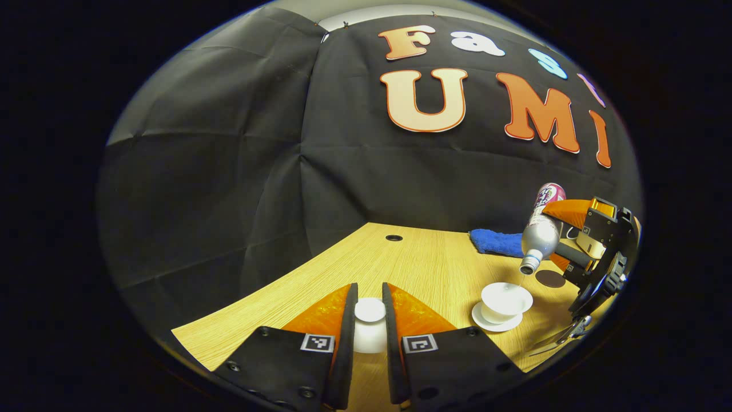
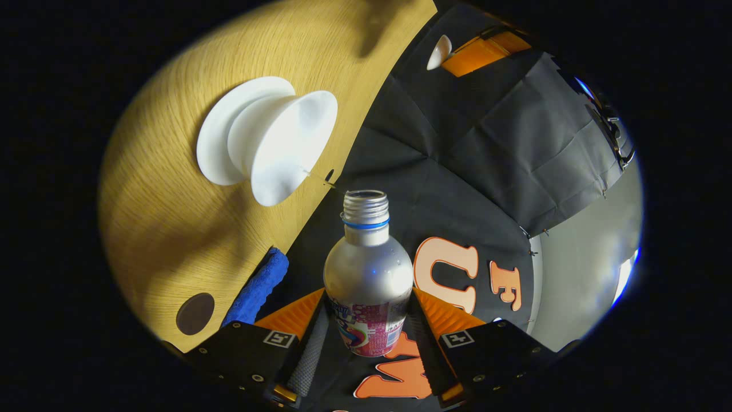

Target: Open the teacup lid with one hand, grasp the water bottle and pour water into the teacup with the other hand; after pouring, place the water bottle on the coaster and then close the teacup lid.

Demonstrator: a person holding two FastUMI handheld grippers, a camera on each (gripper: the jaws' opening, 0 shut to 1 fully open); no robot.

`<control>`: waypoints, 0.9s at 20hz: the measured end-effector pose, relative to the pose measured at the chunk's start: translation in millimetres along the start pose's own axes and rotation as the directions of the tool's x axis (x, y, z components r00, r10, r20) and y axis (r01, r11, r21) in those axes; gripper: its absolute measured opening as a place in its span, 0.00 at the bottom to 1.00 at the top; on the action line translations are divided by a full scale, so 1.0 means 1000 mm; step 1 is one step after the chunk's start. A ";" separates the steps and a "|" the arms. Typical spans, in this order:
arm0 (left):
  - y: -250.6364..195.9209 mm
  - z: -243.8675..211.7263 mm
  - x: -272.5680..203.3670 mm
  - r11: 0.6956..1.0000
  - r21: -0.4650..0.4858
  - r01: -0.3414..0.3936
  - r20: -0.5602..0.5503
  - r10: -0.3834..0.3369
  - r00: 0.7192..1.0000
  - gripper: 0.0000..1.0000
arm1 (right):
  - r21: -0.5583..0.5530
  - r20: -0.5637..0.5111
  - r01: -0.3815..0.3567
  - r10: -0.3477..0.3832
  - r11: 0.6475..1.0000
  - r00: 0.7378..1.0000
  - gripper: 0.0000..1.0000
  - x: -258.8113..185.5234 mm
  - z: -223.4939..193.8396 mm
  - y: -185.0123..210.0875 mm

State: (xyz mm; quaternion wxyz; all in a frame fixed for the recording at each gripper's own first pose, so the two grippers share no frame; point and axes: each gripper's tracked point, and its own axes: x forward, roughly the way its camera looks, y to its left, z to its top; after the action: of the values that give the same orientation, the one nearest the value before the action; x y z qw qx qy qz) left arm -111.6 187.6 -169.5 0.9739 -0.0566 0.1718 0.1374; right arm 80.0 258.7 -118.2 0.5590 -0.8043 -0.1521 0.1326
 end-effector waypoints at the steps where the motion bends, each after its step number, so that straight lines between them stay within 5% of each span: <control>1: -0.001 -0.001 0.000 1.000 0.003 0.005 -0.001 -0.005 1.000 0.29 | 0.021 0.002 -0.012 0.012 1.000 1.000 0.77 0.000 0.001 0.004; 10: -0.016 0.013 0.004 0.999 -0.015 0.036 0.025 -0.035 0.999 0.29 | 0.164 -0.011 -0.049 0.052 0.985 0.999 0.77 -0.005 0.007 0.021; 14: -0.023 0.017 0.005 0.999 -0.015 0.049 0.029 -0.049 0.998 0.29 | 0.408 -0.006 -0.122 0.136 0.905 0.991 0.78 -0.011 0.006 0.043; 18: -0.036 0.023 0.006 0.998 -0.005 0.065 0.034 -0.065 0.997 0.29 | 0.572 -0.019 -0.094 0.127 0.815 0.992 0.78 -0.019 -0.002 0.027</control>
State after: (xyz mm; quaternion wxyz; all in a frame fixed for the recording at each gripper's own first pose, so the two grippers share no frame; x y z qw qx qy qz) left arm -88.6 157.9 -147.4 0.9804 -0.0629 0.1527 0.1071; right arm 66.4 240.6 -142.2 0.7689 -0.6116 -0.0429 0.1815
